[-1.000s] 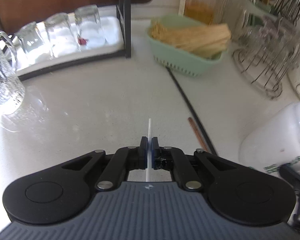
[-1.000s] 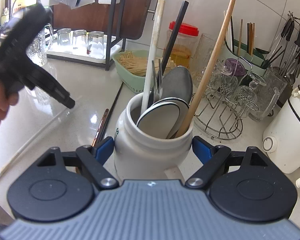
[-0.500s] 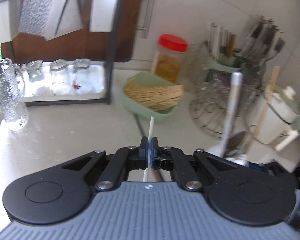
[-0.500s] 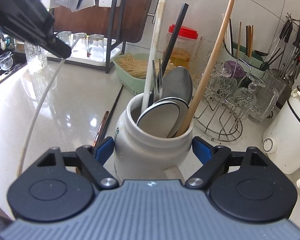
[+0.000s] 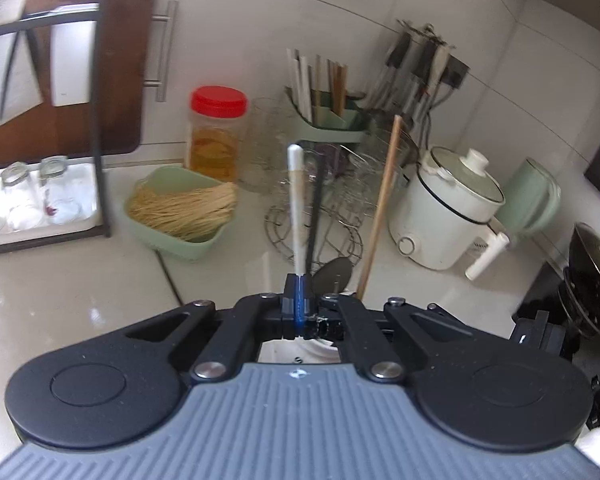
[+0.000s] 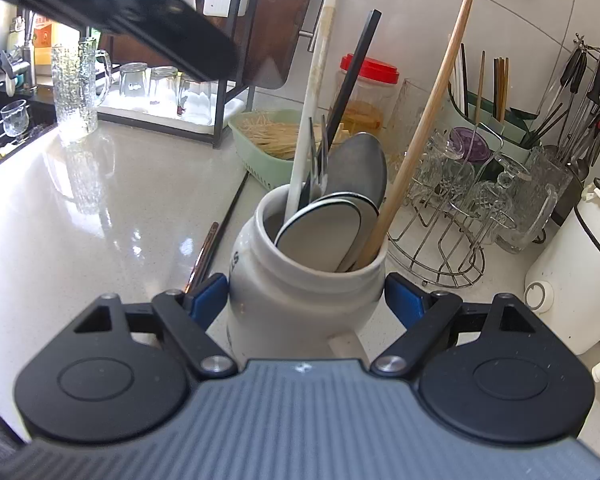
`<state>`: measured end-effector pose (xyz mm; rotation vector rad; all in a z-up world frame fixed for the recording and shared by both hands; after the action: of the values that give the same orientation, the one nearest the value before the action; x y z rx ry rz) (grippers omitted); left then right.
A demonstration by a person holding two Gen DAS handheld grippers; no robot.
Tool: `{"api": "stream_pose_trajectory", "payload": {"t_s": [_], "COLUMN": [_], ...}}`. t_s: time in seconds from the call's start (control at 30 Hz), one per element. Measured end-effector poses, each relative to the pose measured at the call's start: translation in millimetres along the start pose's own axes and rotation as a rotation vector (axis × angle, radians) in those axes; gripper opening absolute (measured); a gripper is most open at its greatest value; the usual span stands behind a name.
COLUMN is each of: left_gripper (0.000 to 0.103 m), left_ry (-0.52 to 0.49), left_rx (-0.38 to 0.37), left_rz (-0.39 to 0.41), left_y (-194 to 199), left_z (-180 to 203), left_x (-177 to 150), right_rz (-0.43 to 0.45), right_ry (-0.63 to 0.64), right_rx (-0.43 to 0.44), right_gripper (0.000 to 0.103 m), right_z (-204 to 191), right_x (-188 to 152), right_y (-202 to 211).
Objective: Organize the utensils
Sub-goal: 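Lower the white chopstick into the mug and open the left gripper, then move the left gripper to the copper spoon and close on its handle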
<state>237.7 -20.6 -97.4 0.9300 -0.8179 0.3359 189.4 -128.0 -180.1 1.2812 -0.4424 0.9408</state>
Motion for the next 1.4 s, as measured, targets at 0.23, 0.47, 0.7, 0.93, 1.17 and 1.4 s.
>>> {"api": "stream_pose_trajectory", "payload": {"t_s": [0.23,0.47,0.7,0.93,1.17,1.4], "left_gripper": [0.0,0.0,0.013,0.029,0.033,0.033], "left_ry": [0.008,0.18,0.177,-0.059,-0.226,-0.286], "left_rx": [0.011,0.111,0.209,0.277,0.235,0.179], "left_rz": [-0.034,-0.122,-0.207,-0.261,-0.326,-0.336], "left_y": [-20,-32,-46,-65,-66,-84], "left_z": [-15,-75,-123,-151,-173,-175], "left_x": [-2,-30,-51,-56,-65,-67], "right_rz": [0.005,0.01,0.008,-0.017,-0.039,-0.051], "right_ry": [0.009,0.014,0.019,0.02,0.015,0.007], "right_rx": [0.009,0.017,0.017,0.015,0.01,-0.001], "right_gripper": [0.087,0.087,0.087,0.087,0.087,0.087], "right_z": [1,2,2,1,0,0], "right_x": [-1,-2,-3,1,4,4], "right_y": [1,1,1,0,-1,-2]}}
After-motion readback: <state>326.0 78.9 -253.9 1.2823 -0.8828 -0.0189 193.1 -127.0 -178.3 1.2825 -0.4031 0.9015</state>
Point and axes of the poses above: each gripper's, at about its wrist camera, not at the fingertips, and y roughly against the way its jaws point, z to its right, x to its top, the point moved 5 cm from there along -y, roughly the way its jaws point, and after that the axes turned 3 degrees about -x, right-handed, at the moved point
